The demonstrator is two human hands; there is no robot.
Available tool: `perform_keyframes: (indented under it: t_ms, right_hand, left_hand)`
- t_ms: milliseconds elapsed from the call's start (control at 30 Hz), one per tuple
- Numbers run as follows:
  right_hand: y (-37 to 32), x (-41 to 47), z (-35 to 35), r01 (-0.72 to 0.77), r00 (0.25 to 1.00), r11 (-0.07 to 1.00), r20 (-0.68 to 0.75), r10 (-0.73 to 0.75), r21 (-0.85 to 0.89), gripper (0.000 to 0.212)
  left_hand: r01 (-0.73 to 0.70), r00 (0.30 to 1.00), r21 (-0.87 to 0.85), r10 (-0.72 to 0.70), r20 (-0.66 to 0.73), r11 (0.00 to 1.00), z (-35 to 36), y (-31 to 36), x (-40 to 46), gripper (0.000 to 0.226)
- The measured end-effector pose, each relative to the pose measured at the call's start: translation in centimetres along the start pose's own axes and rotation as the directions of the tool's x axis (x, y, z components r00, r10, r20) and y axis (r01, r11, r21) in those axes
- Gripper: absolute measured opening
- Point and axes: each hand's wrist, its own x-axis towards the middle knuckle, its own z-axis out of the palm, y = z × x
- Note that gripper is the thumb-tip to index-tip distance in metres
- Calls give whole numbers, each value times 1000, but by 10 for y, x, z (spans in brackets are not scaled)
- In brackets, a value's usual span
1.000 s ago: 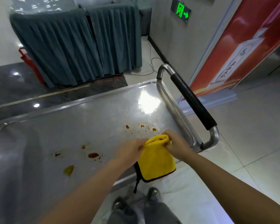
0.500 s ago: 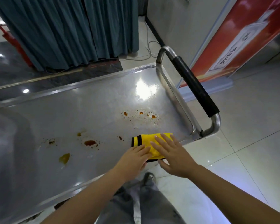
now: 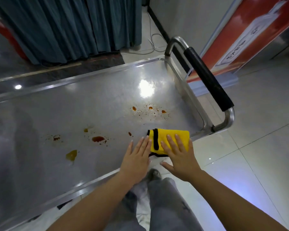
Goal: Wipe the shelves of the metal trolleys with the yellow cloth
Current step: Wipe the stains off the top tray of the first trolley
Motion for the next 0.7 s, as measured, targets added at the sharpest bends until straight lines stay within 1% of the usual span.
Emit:
perform_keyframes:
  t_ms: [67, 167, 233, 267, 300, 333, 367, 400, 467, 533, 600, 700]
  right_hand:
    - [7, 15, -6, -10, 999, 1000, 41, 11, -13, 81]
    - [21, 52, -13, 45, 998, 998, 47, -43, -35, 82]
    - [30, 81, -23, 78, 996, 997, 50, -76, -30, 82]
    - [35, 94, -29, 104, 993, 994, 52, -102, -34, 83]
    - [40, 105, -33, 138, 989, 990, 57, -136, -41, 83]
    - [45, 115, -37, 176, 983, 983, 62, -173, -46, 82]
    - [51, 121, -38, 215, 975, 975, 63, -211, -51, 81]
    - [57, 126, -39, 253, 967, 966, 61, -249, -58, 80]
    - [67, 128, -38, 315, 949, 945, 50, -312, -84, 81]
    - [75, 123, -34, 353, 935, 931, 30, -352, -96, 83]
    - [84, 110, -28, 384, 923, 918, 22, -384, -97, 84]
    - [105, 86, -14, 434, 900, 897, 8, -435, -89, 84]
  left_hand:
    - [-4, 999, 15, 4, 45, 1000, 6, 0, -3, 62]
    - [-18, 997, 41, 15, 71, 999, 13, -4, -6, 58]
    - [10, 996, 50, -14, 82, 999, 13, -5, -8, 58]
    - [48, 995, 38, -52, 90, 998, 14, -2, -8, 59]
    - [119, 988, 7, -119, 100, 993, 15, 2, -8, 61]
    - [224, 970, -38, -219, 108, 974, 17, 6, -8, 63]
    - [349, 934, -89, -339, 117, 933, 19, 9, -6, 65]
    - [471, 880, -134, -455, 135, 872, 19, 12, -4, 67]
    - [646, 763, -166, -623, 171, 745, 18, 19, 4, 72]
    - [728, 686, -176, -705, 180, 663, 15, 29, 13, 80]
    - [777, 628, -213, -749, 212, 592, 10, 40, 22, 91]
    - [802, 596, -211, -760, 258, 558, 8, 46, 28, 99]
